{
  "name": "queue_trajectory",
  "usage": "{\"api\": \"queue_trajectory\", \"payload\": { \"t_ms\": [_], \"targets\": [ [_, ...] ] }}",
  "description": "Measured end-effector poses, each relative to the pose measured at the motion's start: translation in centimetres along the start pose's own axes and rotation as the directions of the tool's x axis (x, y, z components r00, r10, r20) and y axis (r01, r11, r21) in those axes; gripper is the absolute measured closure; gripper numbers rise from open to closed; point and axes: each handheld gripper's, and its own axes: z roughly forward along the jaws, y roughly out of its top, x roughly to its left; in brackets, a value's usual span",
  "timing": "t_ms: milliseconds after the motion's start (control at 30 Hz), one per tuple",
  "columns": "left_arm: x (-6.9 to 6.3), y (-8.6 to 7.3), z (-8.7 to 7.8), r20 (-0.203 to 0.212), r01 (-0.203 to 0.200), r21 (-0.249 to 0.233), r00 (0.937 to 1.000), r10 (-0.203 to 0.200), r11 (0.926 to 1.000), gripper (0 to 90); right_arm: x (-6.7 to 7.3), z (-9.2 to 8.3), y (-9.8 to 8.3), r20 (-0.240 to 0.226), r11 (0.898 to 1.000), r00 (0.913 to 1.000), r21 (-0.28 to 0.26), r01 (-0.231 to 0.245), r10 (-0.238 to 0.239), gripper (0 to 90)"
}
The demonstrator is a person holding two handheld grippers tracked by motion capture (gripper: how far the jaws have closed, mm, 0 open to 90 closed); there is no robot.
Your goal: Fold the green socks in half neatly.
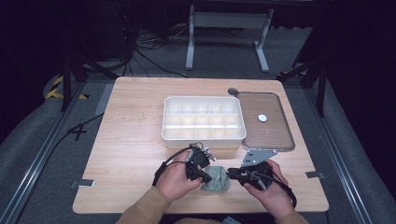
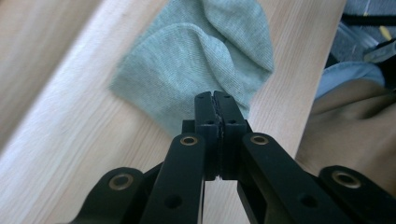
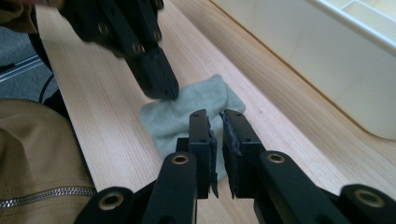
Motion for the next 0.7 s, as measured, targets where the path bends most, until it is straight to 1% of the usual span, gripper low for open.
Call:
{"api": "queue_trajectory", "payload": {
  "t_ms": [67, 100, 133, 200, 233, 300, 367, 400, 433, 467, 533, 567, 600, 667, 700],
  "targets": [
    [-0.1, 0.1, 0.7, 0.004, -0.004, 0.02, 1.0, 0.004, 0.9998, 89.7, 0.1, 0.3, 0.0, -0.006, 1.0, 1.0, 0.004, 0.0, 0.0, 82.7],
    [-0.1, 0.2, 1.1, 0.007, -0.013, 0.022, 0.9999, 0.013, 0.9997, 89.7, 0.1, 0.4, 0.0, -0.005, 1.0, 1.0, 0.006, 0.0, 0.0, 82.8],
    [-0.1, 0.3, 1.3, 0.012, -0.017, 0.034, 0.9998, 0.017, 0.9993, 89.7, 0.2, 0.5, 0.0, -0.006, 1.0, 1.0, 0.009, -0.002, 0.002, 82.7],
    [0.0, 0.4, 1.7, 0.03, -0.002, 0.031, 0.9996, 0.002, 0.9995, 89.7, 0.4, 1.0, 0.1, -0.003, 1.0, 1.0, 0.007, 0.005, -0.005, 82.4],
    [0.0, 0.3, 1.7, 0.032, 0.003, 0.029, 0.9995, -0.004, 0.9996, 89.7, 0.5, 1.2, 0.1, -0.002, 1.0, 1.0, 0.008, 0.007, -0.007, 82.4],
    [0.2, 0.3, 1.7, 0.038, 0.001, 0.032, 0.9993, -0.002, 0.9995, 89.7, 0.6, 1.5, 0.2, 0.0, 1.0, 1.0, 0.006, 0.004, -0.004, 82.3],
    [0.2, 0.3, 1.7, 0.039, 0.0, 0.033, 0.9993, -0.001, 0.9995, 89.6, 0.7, 2.2, 0.4, 0.004, 1.0, 1.0, 0.009, 0.007, -0.007, 82.4],
    [0.2, 0.3, 1.7, 0.039, 0.012, 0.033, 0.9991, -0.014, 0.9994, 89.6, 0.7, 2.6, 0.4, 0.004, 1.0, 1.0, 0.013, -0.002, 0.002, 82.5],
    [0.1, 0.3, 1.8, 0.036, 0.011, 0.025, 0.9993, -0.012, 0.9996, 89.6, 0.7, 3.0, 0.4, 0.006, 1.0, 1.0, 0.014, -0.006, 0.006, 82.5],
    [0.1, 0.3, 1.8, 0.036, 0.011, 0.025, 0.9993, -0.012, 0.9996, 89.6, 0.7, 3.0, 0.4, 0.006, 1.0, 1.0, 0.014, -0.006, 0.006, 82.5],
    [0.1, 0.3, 1.8, 0.034, 0.01, 0.026, 0.9994, -0.011, 0.9996, 89.6, 0.7, 3.7, 0.4, 0.014, 1.0, 0.9999, 0.02, -0.006, 0.006, 82.5],
    [0.1, 0.3, 1.7, 0.034, 0.009, 0.033, 0.9994, -0.01, 0.9994, 89.6, 0.5, 4.3, 0.2, 0.015, 1.0, 0.9998, 0.028, -0.011, 0.011, 82.6],
    [0.1, 0.2, 1.7, 0.035, 0.008, 0.025, 0.9994, -0.009, 0.9997, 89.6, 0.4, 4.5, 0.0, 0.019, 0.999, 0.9997, 0.043, -0.015, 0.014, 82.9],
    [0.1, 0.2, 1.7, 0.035, 0.01, 0.022, 0.9993, -0.011, 0.9997, 89.6, 0.3, 4.7, -0.3, 0.028, 0.998, 0.9995, 0.064, -0.016, 0.014, 83.2],
    [0.1, 0.2, 1.7, 0.035, 0.01, 0.022, 0.9993, -0.011, 0.9997, 89.6, 0.3, 4.7, -0.3, 0.028, 0.998, 0.9995, 0.064, -0.016, 0.014, 83.2]
  ]
}}
